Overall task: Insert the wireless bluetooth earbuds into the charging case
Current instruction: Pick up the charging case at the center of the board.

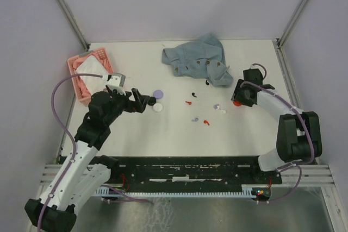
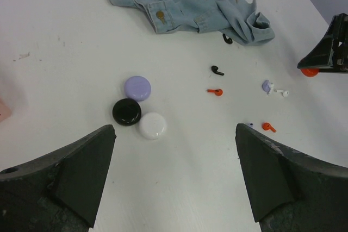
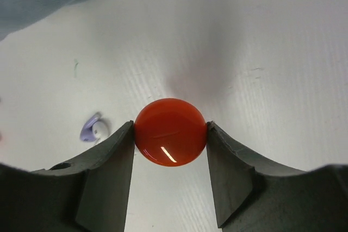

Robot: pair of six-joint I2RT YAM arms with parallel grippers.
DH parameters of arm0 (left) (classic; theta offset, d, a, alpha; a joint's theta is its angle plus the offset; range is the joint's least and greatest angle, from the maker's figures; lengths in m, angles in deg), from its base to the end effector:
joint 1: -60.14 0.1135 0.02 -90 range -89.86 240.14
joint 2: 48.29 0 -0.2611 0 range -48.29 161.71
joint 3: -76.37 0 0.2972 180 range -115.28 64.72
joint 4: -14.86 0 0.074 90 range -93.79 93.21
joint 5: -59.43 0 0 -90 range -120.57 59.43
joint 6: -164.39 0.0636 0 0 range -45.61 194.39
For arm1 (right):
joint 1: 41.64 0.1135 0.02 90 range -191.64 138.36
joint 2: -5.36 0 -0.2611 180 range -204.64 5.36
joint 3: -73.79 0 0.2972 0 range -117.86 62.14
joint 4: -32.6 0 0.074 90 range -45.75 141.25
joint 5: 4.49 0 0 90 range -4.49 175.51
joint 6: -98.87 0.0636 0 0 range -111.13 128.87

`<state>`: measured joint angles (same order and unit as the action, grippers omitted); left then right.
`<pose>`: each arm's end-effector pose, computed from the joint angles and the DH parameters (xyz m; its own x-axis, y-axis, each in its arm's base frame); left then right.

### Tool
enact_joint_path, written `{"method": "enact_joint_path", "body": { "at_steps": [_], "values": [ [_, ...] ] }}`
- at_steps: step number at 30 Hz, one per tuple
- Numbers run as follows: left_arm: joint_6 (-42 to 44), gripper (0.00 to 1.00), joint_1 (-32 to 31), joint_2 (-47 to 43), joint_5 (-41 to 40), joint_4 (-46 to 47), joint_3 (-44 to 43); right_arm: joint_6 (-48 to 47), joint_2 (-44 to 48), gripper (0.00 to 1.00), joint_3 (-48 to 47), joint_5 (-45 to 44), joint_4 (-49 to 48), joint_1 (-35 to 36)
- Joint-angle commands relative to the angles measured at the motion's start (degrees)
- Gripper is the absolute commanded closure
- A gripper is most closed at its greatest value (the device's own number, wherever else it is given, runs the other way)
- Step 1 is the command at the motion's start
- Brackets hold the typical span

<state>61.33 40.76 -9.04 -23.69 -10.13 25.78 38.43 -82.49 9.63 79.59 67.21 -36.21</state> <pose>0.2262 -0.0876 0.3048 -0.3161 -0.1266 -0.9402 0.3776 0.8924 -0.2471 0.3535 0.0270 0.1382 -0.7566 0.4210 -0.5004 0.3829 0.9055 0.1829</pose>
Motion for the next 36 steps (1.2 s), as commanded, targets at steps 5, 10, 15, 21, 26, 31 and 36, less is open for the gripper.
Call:
{"method": "enact_joint_path", "body": {
  "at_steps": [5, 10, 15, 21, 26, 31, 36],
  "values": [
    [-8.7, 0.06, -0.2, 6.0, 12.0, 3.2, -4.0, -2.0, 9.8, 0.57, 2.7, 3.2, -3.4, 10.1],
    [-12.4, 0.08, -0.3, 10.2, 16.9, 4.7, -4.1, -2.0, 14.7, 0.57, 5.1, 5.3, -7.5, 16.0],
    [-15.8, 0.11, -1.0, 14.2, 20.4, 6.8, -3.7, -3.0, 18.0, 0.58, 7.4, 6.7, -12.6, 21.0],
    [-19.9, 0.13, -4.6, 17.7, 20.9, 11.5, -3.4, -5.9, 20.9, 0.58, 10.6, 8.6, -20.0, 27.1],
    [-22.7, 0.17, -7.5, 21.0, 20.3, 14.5, -4.7, -10.0, 22.6, 0.59, 12.4, 9.1, -25.2, 32.7],
    [-23.6, 0.21, -10.3, 24.0, 20.3, 15.8, -6.5, -14.3, 23.4, 0.59, 13.7, 9.3, -29.7, 37.5],
    [-24.4, 0.25, -12.0, 26.1, 21.1, 16.9, -7.4, -18.2, 22.9, 0.59, 13.9, 9.6, -32.3, 41.6]
  ]
}}
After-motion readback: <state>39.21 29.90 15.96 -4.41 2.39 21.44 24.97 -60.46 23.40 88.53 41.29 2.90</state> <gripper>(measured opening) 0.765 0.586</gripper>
